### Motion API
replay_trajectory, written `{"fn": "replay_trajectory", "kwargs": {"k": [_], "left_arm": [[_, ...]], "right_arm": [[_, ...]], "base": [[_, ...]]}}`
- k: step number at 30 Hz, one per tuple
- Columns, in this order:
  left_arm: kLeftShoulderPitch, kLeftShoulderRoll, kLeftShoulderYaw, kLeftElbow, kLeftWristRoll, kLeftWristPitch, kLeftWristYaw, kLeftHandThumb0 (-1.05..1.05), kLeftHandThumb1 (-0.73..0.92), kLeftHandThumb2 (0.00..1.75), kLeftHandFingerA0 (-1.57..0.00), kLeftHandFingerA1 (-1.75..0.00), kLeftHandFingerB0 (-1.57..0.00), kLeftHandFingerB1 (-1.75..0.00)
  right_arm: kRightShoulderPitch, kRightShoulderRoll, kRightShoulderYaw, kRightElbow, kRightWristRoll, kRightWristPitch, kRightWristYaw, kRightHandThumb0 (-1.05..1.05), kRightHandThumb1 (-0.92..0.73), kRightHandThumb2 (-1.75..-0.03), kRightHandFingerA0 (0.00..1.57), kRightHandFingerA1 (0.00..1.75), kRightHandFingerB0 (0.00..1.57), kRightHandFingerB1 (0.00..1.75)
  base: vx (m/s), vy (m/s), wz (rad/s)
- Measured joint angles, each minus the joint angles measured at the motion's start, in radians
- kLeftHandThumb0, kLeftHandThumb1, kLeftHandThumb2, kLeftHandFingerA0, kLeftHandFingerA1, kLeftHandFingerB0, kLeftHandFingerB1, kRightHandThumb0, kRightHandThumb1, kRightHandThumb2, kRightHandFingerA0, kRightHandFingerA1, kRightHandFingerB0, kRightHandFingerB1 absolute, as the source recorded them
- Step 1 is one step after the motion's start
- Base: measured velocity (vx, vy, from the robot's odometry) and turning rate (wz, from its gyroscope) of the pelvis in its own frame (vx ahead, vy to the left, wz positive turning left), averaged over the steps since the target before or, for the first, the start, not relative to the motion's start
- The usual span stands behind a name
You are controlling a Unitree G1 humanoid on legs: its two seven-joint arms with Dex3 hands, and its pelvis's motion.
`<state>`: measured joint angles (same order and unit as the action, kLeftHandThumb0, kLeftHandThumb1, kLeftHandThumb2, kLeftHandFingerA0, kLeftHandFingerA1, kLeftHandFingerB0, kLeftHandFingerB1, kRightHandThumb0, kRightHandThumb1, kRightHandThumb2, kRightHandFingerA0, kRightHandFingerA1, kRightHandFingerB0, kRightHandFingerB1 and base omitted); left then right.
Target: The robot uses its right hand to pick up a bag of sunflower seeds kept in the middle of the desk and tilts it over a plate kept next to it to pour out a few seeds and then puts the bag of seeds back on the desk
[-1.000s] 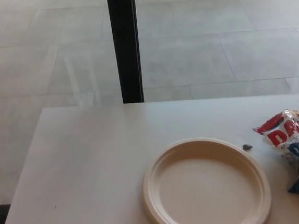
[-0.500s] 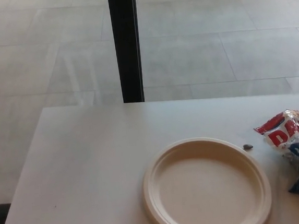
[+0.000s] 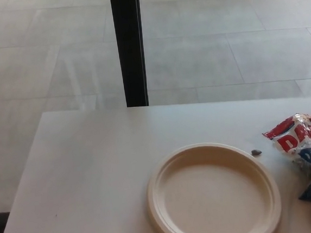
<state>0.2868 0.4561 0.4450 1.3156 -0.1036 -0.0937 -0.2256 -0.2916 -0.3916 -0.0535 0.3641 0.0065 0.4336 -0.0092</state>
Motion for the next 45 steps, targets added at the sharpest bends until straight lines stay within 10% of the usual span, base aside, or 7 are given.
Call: {"fn": "replay_trajectory", "kwargs": {"k": [1, 7, 22, 28, 35, 36, 45], "left_arm": [[0.000, 0.000, -0.001, 0.000, 0.000, -0.002, 0.000, -0.92, 0.86, 0.66, -0.53, -0.61, -0.34, -0.39], [-0.001, -0.003, -0.001, -0.001, 0.000, -0.006, 0.002, -0.87, 0.69, 1.10, -0.49, -0.67, -0.29, -0.52], [-0.009, -0.007, 0.017, -0.001, -0.018, -0.010, -0.002, -0.94, 0.87, 0.66, -0.47, -0.60, -0.30, -0.39], [-0.008, -0.008, 0.006, -0.001, -0.020, -0.016, -0.004, -0.94, 0.71, 1.13, -0.50, -0.67, -0.25, -0.49], [-0.009, -0.011, 0.005, -0.001, -0.021, -0.021, -0.003, -0.95, 0.89, 0.67, -0.50, -0.61, -0.34, -0.39], [-0.009, -0.012, 0.005, -0.002, -0.021, -0.021, -0.002, -1.01, 0.73, 1.15, -0.52, -0.70, -0.29, -0.50], [-0.016, -0.020, 0.005, -0.002, -0.022, -0.021, 0.001, -0.94, 0.90, 0.68, -0.49, -0.63, -0.34, -0.39]], "right_arm": [[-0.002, 0.005, 0.001, 0.000, -0.006, 0.003, -0.007, -0.88, -0.75, -0.64, 0.10, 0.57, 0.22, 0.30], [-0.009, 0.056, 0.041, -0.056, -0.047, 0.037, -0.041, -0.39, -0.32, -0.98, 0.06, 0.57, 0.00, 0.48], [0.023, 0.076, 0.147, -0.224, -0.158, 0.114, -0.052, -0.84, -0.60, -0.99, 0.04, 0.44, 0.17, 0.46], [0.050, 0.073, 0.147, -0.189, -0.179, 0.116, -0.058, -0.80, -0.77, -0.63, 0.01, 0.45, 0.24, 0.30], [0.051, 0.104, 0.143, -0.177, -0.200, 0.118, -0.081, -0.80, -0.58, -0.97, 0.00, 0.34, 0.17, 0.46], [0.051, 0.114, 0.140, -0.176, -0.202, 0.117, -0.087, -0.81, -0.58, -0.96, 0.00, 0.34, 0.18, 0.47], [0.048, 0.166, 0.151, -0.165, -0.240, 0.119, -0.127, -0.83, -0.57, -0.97, 0.00, 0.33, 0.18, 0.47]], "base": [[0.00, 0.000, 0.00], [0.00, 0.000, 0.00], [0.00, 0.000, 0.00], [0.00, 0.000, 0.00], [0.00, 0.000, 0.00], [0.00, 0.000, 0.00], [0.00, 0.000, 0.00]]}}
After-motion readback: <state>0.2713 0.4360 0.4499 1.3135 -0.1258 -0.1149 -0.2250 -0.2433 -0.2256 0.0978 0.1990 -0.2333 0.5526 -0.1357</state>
